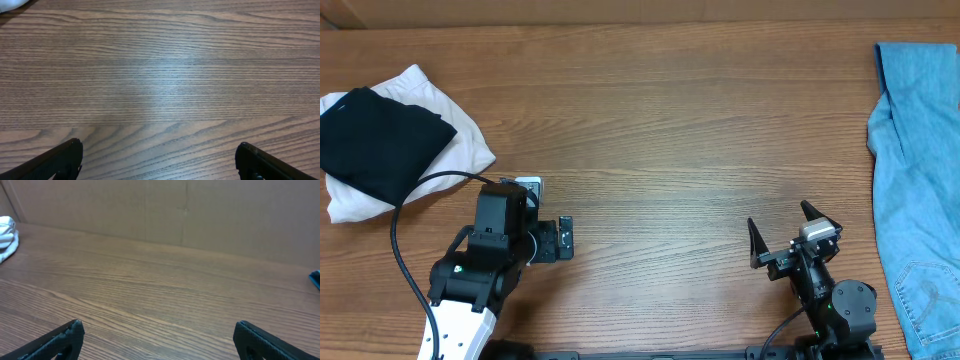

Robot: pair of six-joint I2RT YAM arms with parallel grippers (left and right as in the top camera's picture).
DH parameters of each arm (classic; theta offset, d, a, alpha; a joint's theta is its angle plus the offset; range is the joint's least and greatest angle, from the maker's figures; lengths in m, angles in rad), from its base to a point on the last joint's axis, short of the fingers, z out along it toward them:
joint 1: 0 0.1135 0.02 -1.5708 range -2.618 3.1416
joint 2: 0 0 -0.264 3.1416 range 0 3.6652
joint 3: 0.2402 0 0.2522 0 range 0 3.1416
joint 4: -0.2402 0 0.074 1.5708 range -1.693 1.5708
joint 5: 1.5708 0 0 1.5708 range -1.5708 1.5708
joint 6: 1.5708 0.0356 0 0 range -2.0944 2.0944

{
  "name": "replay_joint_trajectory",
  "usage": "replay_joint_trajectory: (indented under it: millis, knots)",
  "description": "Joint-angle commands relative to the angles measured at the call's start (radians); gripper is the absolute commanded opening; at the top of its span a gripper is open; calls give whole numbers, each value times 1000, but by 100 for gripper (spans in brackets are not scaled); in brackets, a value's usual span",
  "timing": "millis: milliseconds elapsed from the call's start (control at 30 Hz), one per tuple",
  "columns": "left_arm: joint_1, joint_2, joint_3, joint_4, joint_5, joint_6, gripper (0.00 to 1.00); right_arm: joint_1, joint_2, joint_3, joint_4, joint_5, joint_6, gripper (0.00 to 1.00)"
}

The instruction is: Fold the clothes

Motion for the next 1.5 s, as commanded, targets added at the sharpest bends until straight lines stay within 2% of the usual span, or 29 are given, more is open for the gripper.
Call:
replay_joint_trajectory:
  millis: [0,800,1000,1200,1467]
  knots:
    - [-5,2,-5,2,-6,-18,100,-5,-10,-2,7,-12,-10,100]
    - [-4,-26,-5,0,-9,-17,100,-5,-10,-2,7,-12,-10,100]
    - [11,-183,-32,10,-67,10,100,-5,-10,-2,7,-12,-10,100]
    - [16,-390,-175,79,-87,10,100,-5,-10,-2,7,-12,-10,100]
    - [15,-645,-477,389,-87,10,100,-5,-10,-2,7,-12,-10,100]
